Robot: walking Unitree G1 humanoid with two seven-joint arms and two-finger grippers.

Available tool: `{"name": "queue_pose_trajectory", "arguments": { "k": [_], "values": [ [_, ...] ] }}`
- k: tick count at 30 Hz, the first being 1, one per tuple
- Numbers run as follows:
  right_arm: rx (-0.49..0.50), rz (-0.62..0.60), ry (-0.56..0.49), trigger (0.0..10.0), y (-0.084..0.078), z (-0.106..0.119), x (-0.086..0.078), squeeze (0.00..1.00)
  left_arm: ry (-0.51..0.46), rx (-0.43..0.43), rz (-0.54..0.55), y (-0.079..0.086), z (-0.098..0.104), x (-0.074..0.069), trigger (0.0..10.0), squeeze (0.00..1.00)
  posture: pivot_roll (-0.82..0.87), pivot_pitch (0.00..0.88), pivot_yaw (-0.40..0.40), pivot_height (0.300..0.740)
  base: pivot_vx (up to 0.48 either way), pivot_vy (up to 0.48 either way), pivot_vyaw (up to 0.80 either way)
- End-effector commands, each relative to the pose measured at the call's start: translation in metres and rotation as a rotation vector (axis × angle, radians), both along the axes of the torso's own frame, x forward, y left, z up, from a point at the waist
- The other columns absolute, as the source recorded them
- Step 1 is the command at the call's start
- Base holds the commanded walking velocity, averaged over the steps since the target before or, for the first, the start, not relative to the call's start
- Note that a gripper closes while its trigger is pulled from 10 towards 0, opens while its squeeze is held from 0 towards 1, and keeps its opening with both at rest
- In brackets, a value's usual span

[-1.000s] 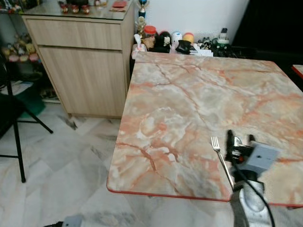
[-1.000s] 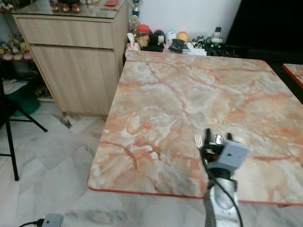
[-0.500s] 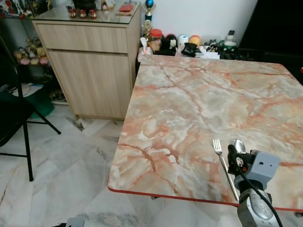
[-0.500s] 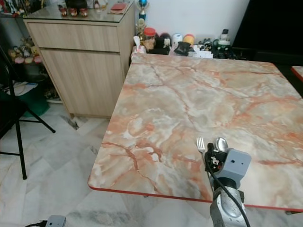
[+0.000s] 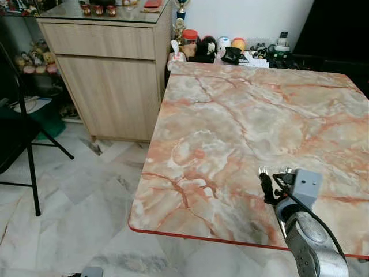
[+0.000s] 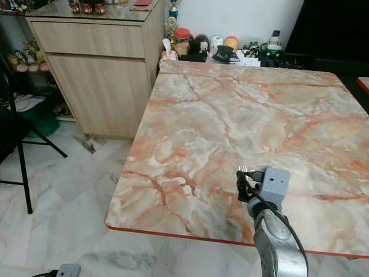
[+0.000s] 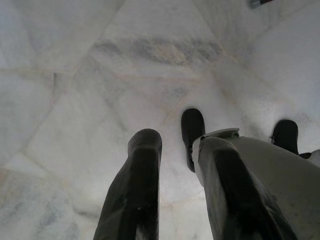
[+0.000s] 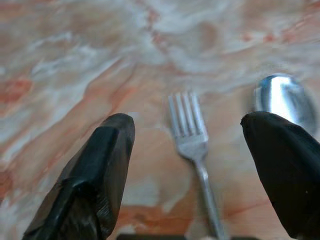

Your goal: Setting the table

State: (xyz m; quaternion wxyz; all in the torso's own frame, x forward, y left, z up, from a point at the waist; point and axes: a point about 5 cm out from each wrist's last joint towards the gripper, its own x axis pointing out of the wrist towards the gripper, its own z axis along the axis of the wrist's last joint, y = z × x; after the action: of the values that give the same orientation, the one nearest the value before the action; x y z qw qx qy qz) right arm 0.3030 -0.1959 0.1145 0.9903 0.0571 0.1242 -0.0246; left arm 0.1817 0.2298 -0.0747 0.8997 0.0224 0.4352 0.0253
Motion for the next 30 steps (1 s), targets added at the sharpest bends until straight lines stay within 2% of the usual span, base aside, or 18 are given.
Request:
{"name": "queue_pose_trajectory", "arguments": {
  "k": [1, 6, 14, 17, 20, 30],
  "values": [
    [-0.006, 0.0, 0.039, 10.0, -0.001, -0.005, -0.001, 0.0, 0.034, 0.003, -0.014, 0.0, -0.004, -0.008, 10.0, 0.0, 0.06, 0.106, -0.026, 0.74, 0.0, 0.0, 0.0],
    [-0.005, -0.001, 0.08, 10.0, -0.003, -0.013, -0.004, 0.0, 0.039, 0.008, -0.014, 0.003, -0.004, -0.01, 10.0, 0.0, 0.06, 0.1, -0.024, 0.74, 0.0, 0.0, 0.0],
    [0.005, -0.016, 0.084, 10.0, -0.004, -0.014, -0.003, 0.0, 0.036, 0.011, -0.022, 0.003, -0.004, -0.009, 10.0, 0.0, 0.06, 0.101, -0.023, 0.74, 0.0, 0.0, 0.0],
    [0.003, -0.012, 0.095, 10.0, -0.005, -0.016, -0.002, 0.0, 0.035, 0.011, -0.026, 0.001, -0.004, -0.008, 10.0, 0.0, 0.06, 0.11, -0.023, 0.74, 0.0, 0.0, 0.0],
    [0.048, 0.017, 0.111, 10.0, -0.002, -0.018, 0.0, 0.0, 0.038, 0.011, -0.027, 0.001, -0.004, -0.009, 10.0, 0.0, 0.06, 0.111, -0.022, 0.74, 0.0, 0.0, 0.0],
    [0.037, -0.009, 0.11, 10.0, -0.006, -0.015, 0.012, 0.0, 0.047, 0.007, -0.031, -0.001, -0.006, -0.012, 10.0, 0.0, 0.07, 0.128, -0.02, 0.74, 0.0, 0.0, 0.0]
  ]
}}
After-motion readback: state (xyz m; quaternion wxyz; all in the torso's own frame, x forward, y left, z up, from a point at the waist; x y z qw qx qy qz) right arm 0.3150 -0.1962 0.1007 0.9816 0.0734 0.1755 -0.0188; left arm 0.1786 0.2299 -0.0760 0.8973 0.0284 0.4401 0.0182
